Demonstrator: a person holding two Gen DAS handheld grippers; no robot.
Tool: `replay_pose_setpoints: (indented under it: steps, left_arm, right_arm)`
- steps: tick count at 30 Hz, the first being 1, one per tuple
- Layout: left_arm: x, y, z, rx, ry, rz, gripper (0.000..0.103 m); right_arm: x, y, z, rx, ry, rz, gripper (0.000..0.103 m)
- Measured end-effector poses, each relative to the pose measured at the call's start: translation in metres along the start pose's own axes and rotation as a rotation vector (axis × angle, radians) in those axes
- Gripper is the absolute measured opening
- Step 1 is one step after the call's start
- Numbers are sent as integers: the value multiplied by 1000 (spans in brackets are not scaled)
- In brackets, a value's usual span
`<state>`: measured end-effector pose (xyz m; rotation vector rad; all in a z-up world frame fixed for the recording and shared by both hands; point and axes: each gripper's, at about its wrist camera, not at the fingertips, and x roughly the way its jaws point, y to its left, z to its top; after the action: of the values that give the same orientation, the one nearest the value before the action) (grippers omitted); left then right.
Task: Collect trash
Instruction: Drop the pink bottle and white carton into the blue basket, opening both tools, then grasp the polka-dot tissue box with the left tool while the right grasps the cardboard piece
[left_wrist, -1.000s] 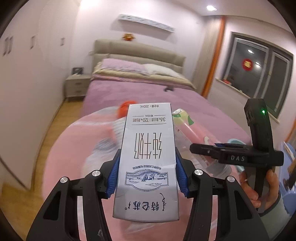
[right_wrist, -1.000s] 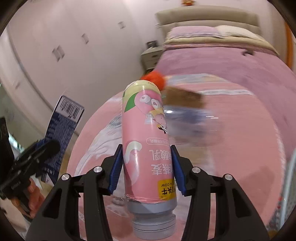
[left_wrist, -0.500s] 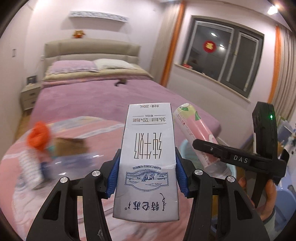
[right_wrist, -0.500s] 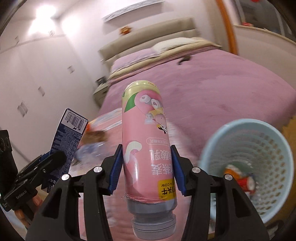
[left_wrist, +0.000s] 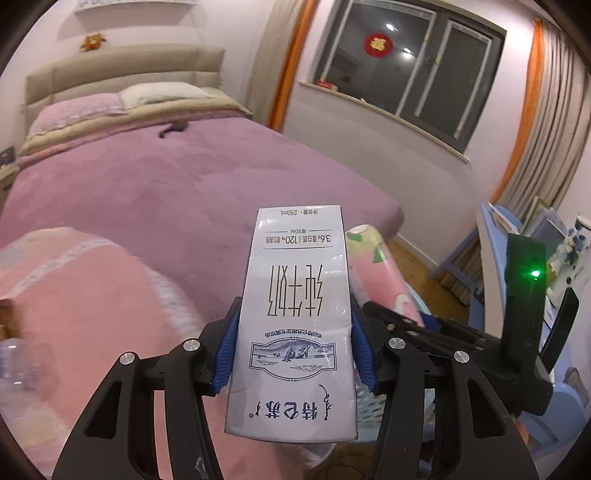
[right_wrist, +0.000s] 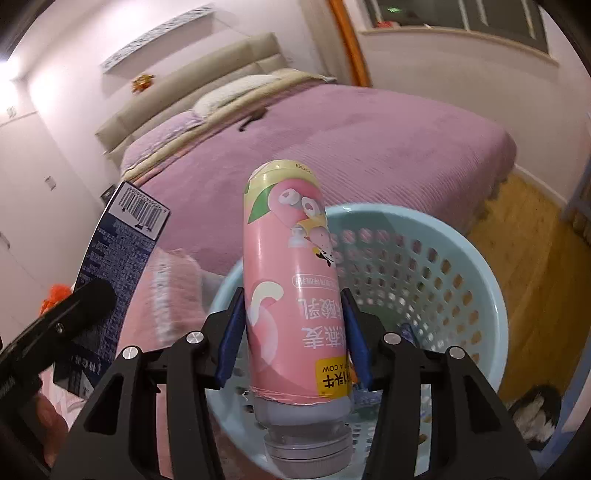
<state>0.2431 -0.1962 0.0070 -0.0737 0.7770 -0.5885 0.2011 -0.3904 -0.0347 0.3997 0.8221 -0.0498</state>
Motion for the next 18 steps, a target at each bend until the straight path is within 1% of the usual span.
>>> replay_pose_setpoints:
  steps: [1,2,3,4,6,10,14,18]
  left_arm:
    - [4,-4,-2,7,5,-9,53]
    - [8,-5,-1,11,10,-10,64]
    - [9,-5,0,11,12,-6,70]
    - [9,-3,-1,5,7,-8,75]
    - [6,-1,-4,-6,10,-32,75]
    - [-6,11,-6,-43,-7,-34,75]
    - [-33,24,-12,-70,-50,-27,75]
    - [-67,37,-19,-91,-104,-2,74]
  right_arm:
    - [5,-6,3,19,7,-9,48]
    - [7,-11,3,35,13,-16,48]
    - [11,-17,3,55,19,-23,49]
    - [13,-22,4,71,20,-22,52]
    - [11,-29,4,84,9,-18,53]
    - [0,-29,6,79,-22,-20,53]
    - [-17,-10,6,40,-56,-5,53]
    - [-38,28,2,-43,-106,26,53]
